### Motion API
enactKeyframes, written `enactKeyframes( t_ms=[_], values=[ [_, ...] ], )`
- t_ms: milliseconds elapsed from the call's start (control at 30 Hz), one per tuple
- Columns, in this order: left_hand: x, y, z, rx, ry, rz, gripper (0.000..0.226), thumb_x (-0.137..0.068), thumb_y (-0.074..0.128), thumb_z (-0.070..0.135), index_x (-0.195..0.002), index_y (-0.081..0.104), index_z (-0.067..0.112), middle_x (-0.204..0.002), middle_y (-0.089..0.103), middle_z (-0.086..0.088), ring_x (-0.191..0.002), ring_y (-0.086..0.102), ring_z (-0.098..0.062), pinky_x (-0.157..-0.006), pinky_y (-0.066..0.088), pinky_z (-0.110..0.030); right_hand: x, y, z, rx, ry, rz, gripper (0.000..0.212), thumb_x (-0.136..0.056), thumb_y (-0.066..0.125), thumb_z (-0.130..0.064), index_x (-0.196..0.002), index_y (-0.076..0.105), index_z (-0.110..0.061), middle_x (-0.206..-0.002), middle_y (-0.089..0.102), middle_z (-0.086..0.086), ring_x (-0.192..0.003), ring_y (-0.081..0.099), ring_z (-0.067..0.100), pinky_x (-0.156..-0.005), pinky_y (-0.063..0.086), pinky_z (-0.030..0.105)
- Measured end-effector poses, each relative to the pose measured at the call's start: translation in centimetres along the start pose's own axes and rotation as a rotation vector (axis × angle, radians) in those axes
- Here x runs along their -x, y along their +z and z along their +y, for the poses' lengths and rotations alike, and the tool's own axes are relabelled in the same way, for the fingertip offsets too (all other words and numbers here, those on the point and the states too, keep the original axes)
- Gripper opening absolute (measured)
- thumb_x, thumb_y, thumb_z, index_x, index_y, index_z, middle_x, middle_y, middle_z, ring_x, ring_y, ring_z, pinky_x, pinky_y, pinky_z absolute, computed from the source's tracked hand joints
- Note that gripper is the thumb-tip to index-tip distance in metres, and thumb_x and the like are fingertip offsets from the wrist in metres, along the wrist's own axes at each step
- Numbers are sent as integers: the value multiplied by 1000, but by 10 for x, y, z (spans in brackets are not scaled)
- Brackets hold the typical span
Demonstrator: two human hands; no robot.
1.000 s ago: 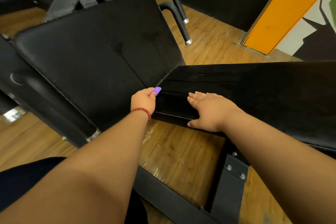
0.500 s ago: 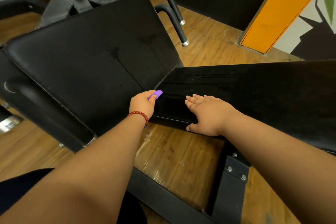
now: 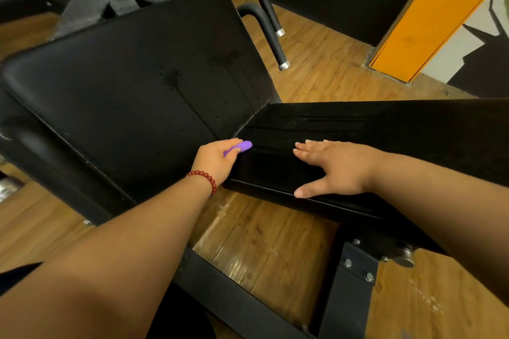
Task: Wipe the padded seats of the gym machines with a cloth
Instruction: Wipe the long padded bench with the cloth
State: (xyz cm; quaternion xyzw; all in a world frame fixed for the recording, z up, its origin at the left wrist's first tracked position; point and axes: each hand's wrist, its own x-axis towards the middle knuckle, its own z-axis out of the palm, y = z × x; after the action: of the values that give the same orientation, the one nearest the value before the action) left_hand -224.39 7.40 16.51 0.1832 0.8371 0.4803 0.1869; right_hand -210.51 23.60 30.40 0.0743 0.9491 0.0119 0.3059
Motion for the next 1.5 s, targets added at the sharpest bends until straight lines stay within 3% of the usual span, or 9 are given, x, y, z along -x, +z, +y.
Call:
enactKeyframes(
  t_ms=[167, 600, 800, 933, 1033, 1167, 1233, 1367, 1500],
  values=[
    [-33, 2, 12, -133, -2, -43, 33, -100, 49, 25, -131, 60, 19, -130, 61, -1, -122, 53, -20, -101, 36, -25, -4, 5, 4, 21, -35, 24, 94, -83, 45, -73, -155, 7, -25, -162, 2, -9, -148, -1, 9, -121, 6, 34],
    [-33, 7, 12, -91, 27, -61, 32, -100, 51, 25, -130, 61, 19, -127, 63, 0, -120, 54, -18, -104, 38, -28, -8, 6, 5, 49, -53, 18, 94, -84, 42, -74, -155, 6, -24, -162, 1, -8, -148, -1, 9, -119, 4, 31],
    [-52, 14, 23, -52, -45, -60, 31, -99, 52, 26, -127, 63, 19, -121, 65, 1, -115, 58, -19, -102, 44, -32, -8, 7, 6, 50, -50, 21, 94, -84, 43, -73, -155, 7, -24, -162, 1, -8, -149, -1, 9, -121, 6, 33],
    [-27, 7, 16, 55, -2, -114, 29, -95, 59, 30, -122, 66, 24, -104, 68, 9, -94, 62, -5, -87, 48, -21, -8, 7, 6, 41, -50, 28, 94, -84, 44, -73, -155, 7, -24, -162, 1, -9, -148, -1, 8, -119, 5, 31],
    [-22, 4, 15, -18, 44, -145, 30, -98, 55, 25, -127, 63, 23, -104, 62, 12, -86, 55, 5, -80, 41, -12, -9, 8, 5, 46, -46, 20, 94, -83, 43, -74, -155, 6, -25, -162, 1, -9, -148, -1, 9, -120, 6, 32],
    [-37, 15, 36, -60, 5, -78, 31, -100, 50, 24, -128, 62, 21, -123, 62, 4, -112, 55, -12, -89, 36, -19, -8, 8, 5, 41, -42, 26, 94, -84, 43, -74, -155, 7, -25, -162, 1, -9, -148, -1, 8, -119, 5, 30],
    [-42, 22, 41, -63, -10, -65, 30, -100, 50, 25, -126, 64, 22, -124, 62, 4, -113, 55, -14, -89, 36, -19, -8, 7, 5, 39, -45, 27, 93, -84, 43, -73, -156, 8, -24, -162, 1, -9, -148, -1, 8, -119, 5, 30],
    [-28, 16, 33, -63, 26, -143, 30, -99, 53, 28, -128, 62, 28, -114, 66, 6, -99, 60, -8, -93, 47, -25, -9, 9, 6, 38, -46, 31, 94, -84, 43, -73, -155, 8, -24, -162, 2, -8, -149, 0, 9, -120, 6, 32],
    [-8, 15, 28, -93, 110, -165, 33, -99, 51, 24, -131, 59, 26, -111, 60, 13, -82, 53, 5, -76, 40, -12, -8, 9, 5, 34, -39, 36, 94, -84, 45, -73, -155, 9, -25, -162, 4, -8, -149, 1, 9, -120, 7, 33]
  ],
)
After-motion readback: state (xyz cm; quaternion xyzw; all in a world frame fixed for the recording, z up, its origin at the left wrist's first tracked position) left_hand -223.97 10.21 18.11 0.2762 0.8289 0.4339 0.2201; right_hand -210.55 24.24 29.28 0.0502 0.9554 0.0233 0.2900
